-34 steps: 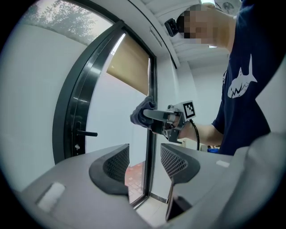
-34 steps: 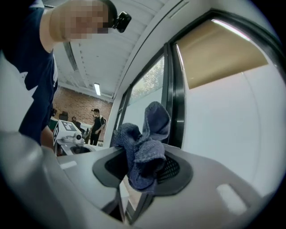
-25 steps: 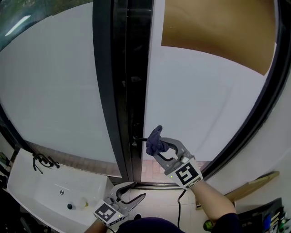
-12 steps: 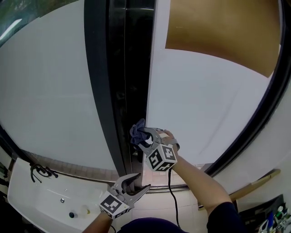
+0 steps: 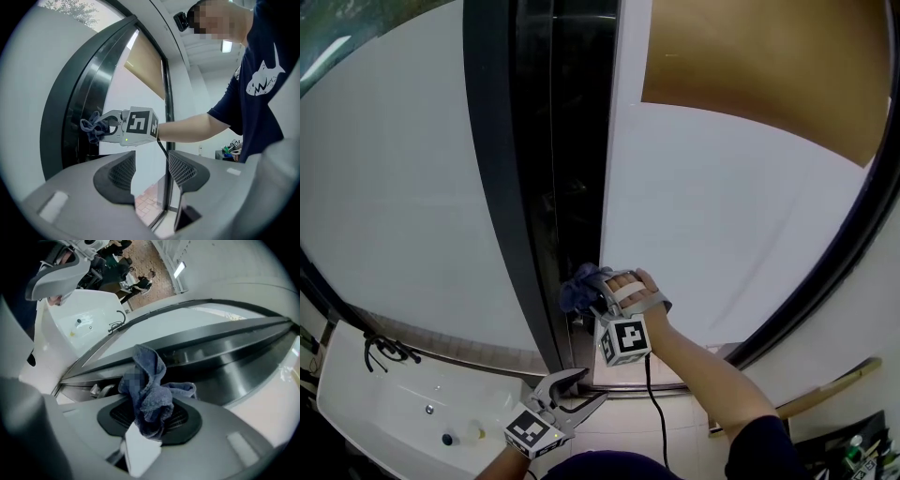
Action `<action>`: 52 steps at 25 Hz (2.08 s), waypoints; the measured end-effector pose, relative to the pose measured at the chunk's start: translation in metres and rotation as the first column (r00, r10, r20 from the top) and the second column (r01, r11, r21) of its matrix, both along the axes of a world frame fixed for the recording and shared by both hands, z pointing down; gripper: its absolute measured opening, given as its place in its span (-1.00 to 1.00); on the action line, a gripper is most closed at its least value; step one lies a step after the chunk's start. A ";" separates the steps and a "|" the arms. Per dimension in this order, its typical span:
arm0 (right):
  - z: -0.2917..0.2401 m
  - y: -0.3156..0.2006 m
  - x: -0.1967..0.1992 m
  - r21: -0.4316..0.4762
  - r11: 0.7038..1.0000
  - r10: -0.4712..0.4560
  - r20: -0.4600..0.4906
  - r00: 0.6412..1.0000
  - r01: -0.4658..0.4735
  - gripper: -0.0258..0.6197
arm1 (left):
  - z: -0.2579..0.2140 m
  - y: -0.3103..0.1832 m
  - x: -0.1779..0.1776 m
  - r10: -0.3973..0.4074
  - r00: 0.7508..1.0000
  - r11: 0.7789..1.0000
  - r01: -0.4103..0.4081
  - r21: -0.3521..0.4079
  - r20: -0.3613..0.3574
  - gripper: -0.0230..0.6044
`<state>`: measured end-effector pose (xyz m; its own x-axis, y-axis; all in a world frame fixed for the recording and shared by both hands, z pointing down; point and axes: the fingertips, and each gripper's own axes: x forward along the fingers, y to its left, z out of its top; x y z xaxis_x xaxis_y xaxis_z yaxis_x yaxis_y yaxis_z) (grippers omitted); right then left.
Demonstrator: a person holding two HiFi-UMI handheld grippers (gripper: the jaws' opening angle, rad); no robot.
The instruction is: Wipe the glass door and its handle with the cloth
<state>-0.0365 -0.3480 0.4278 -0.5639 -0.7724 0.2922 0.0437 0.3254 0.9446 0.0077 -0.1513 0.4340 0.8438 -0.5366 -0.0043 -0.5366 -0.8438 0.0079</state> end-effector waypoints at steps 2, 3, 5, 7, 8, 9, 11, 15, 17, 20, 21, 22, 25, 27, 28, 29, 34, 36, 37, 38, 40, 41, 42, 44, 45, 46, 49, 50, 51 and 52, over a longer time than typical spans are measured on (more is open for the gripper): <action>0.002 -0.001 0.018 -0.009 1.000 0.016 0.003 1.000 -0.016 -0.47 | 0.000 0.002 0.003 -0.003 1.000 1.000 0.003 0.003 0.006 -0.24; 0.004 -0.002 0.027 -0.016 0.999 0.030 0.000 1.000 -0.030 -0.47 | -0.001 0.001 0.003 -0.008 1.000 1.000 0.008 0.002 0.005 -0.24; 0.008 -0.010 0.050 -0.036 0.997 0.069 0.004 0.998 -0.068 -0.47 | -0.002 0.000 0.004 -0.012 1.000 1.000 0.012 -0.002 0.003 -0.24; 0.009 -0.015 0.073 -0.060 0.994 0.096 0.023 0.995 -0.095 -0.47 | -0.003 -0.001 0.008 -0.007 1.000 1.000 0.007 -0.001 0.006 -0.24; 0.009 -0.015 0.084 -0.062 0.992 0.107 0.023 0.994 -0.106 -0.47 | -0.003 0.000 0.011 -0.004 1.000 1.000 0.004 -0.001 0.007 -0.24; 0.009 -0.015 0.095 -0.056 0.991 0.121 0.018 0.992 -0.120 -0.47 | -0.003 0.000 0.013 0.000 1.000 1.000 0.000 -0.002 0.006 -0.24; 0.007 -0.015 0.121 -0.047 0.986 0.159 0.021 0.987 -0.158 -0.47 | -0.004 0.002 0.017 0.005 1.000 1.000 -0.005 -0.002 0.004 -0.24; 0.003 -0.014 0.190 -0.068 0.962 0.268 0.057 0.962 -0.264 -0.47 | -0.002 0.002 0.017 0.008 1.000 1.000 -0.008 -0.003 0.003 -0.24; 0.003 -0.014 0.223 -0.073 0.944 0.326 0.054 0.944 -0.322 -0.47 | -0.001 0.001 0.015 0.008 1.000 1.000 -0.008 0.000 0.000 -0.24; 0.003 -0.015 0.265 -0.075 0.909 0.413 0.054 0.909 -0.409 -0.47 | -0.001 0.002 0.013 0.007 1.000 1.000 -0.007 -0.008 -0.003 -0.24; 0.002 -0.015 0.275 -0.083 0.897 0.439 0.066 0.896 -0.433 -0.47 | 0.000 0.002 0.012 0.006 1.000 1.000 -0.006 -0.011 0.002 -0.24; 0.001 -0.014 0.281 -0.098 0.888 0.457 0.085 0.885 -0.449 -0.47 | 0.001 0.002 0.011 0.005 1.000 1.000 -0.005 -0.014 0.009 -0.24; -0.007 -0.004 0.272 -0.153 0.897 0.438 0.171 0.883 -0.415 -0.47 | 0.002 0.002 0.008 0.007 1.000 1.000 -0.007 -0.014 0.013 -0.24; -0.015 0.004 0.245 -0.165 0.921 0.381 0.206 0.901 -0.352 -0.47 | 0.002 0.003 0.006 0.009 1.000 1.000 -0.009 -0.011 0.011 -0.24; -0.018 0.007 0.227 -0.170 0.934 0.348 0.216 0.912 -0.316 -0.47 | 0.002 0.003 0.005 0.009 1.000 1.000 -0.009 -0.009 0.010 -0.24; -0.020 0.009 0.206 -0.176 0.944 0.313 0.225 0.923 -0.277 -0.47 | 0.002 0.004 0.004 0.007 1.000 1.000 -0.007 -0.008 0.010 -0.24; -0.018 0.012 0.099 -0.196 0.974 0.154 0.219 0.964 -0.111 -0.47 | 0.004 0.007 -0.004 -0.010 1.000 1.000 0.010 -0.017 0.000 -0.24; -0.007 0.008 0.066 -0.206 0.976 0.116 0.188 0.975 -0.076 -0.47 | 0.006 0.008 -0.007 -0.017 1.000 1.000 0.017 -0.024 0.003 -0.24; -0.001 0.005 0.054 -0.219 0.973 0.106 0.178 0.978 -0.066 -0.47 | 0.006 0.009 -0.009 -0.020 1.000 1.000 0.020 -0.024 0.001 -0.24; 0.005 0.001 0.046 -0.235 0.970 0.103 0.175 0.979 -0.060 -0.47 | 0.006 0.010 -0.011 -0.023 1.000 0.999 0.023 -0.022 -0.005 -0.24; 0.014 -0.007 0.039 -0.256 0.965 0.110 0.174 0.979 -0.063 -0.47 | 0.006 0.010 -0.015 -0.030 0.999 0.999 0.029 -0.022 -0.018 -0.24; 0.017 -0.010 0.041 -0.257 0.964 0.112 0.169 0.979 -0.066 -0.47 | 0.007 0.010 -0.017 -0.034 0.999 0.999 0.034 -0.025 -0.021 -0.24; 0.019 -0.011 0.044 -0.253 0.965 0.113 0.158 0.981 -0.071 -0.47 | 0.008 0.010 -0.019 -0.039 0.999 0.999 0.038 -0.028 -0.023 -0.24; 0.023 -0.012 0.058 -0.240 0.967 0.124 0.123 0.985 -0.092 -0.47 | 0.010 0.009 -0.021 -0.045 0.999 0.999 0.044 -0.031 -0.025 -0.24; 0.026 -0.013 0.068 -0.236 0.966 0.134 0.107 0.985 -0.106 -0.47 | 0.011 0.009 -0.022 -0.045 0.999 0.999 0.045 -0.029 -0.025 -0.24; 0.029 -0.014 0.079 -0.236 0.964 0.147 0.097 0.984 -0.121 -0.47 | 0.011 0.009 -0.021 -0.044 0.999 0.999 0.043 -0.026 -0.027 -0.24; 0.034 -0.014 0.120 -0.236 0.955 0.202 0.079 0.976 -0.178 -0.47 | 0.008 0.008 -0.017 -0.031 0.999 0.999 0.030 -0.026 -0.028 -0.24; 0.036 -0.014 0.135 -0.233 0.951 0.225 0.072 0.972 -0.203 -0.47 | 0.008 0.008 -0.014 -0.024 0.999 0.999 0.023 -0.023 -0.026 -0.24; 0.037 -0.014 0.151 -0.232 0.946 0.249 0.066 0.966 -0.228 -0.47 | 0.007 0.008 -0.012 -0.017 1.000 1.000 0.016 -0.020 -0.025 -0.24; 0.039 -0.014 0.167 -0.233 0.938 0.277 0.065 0.959 -0.255 -0.47 | 0.007 0.008 -0.010 -0.011 1.000 1.000 0.011 -0.019 -0.024 -0.24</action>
<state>0.1309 -0.3622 0.4664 -0.3804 -0.8203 0.4270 -0.1594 0.5130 0.8435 -0.0025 -0.1438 0.4408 0.8376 -0.5460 -0.0146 -0.5452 -0.8374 0.0374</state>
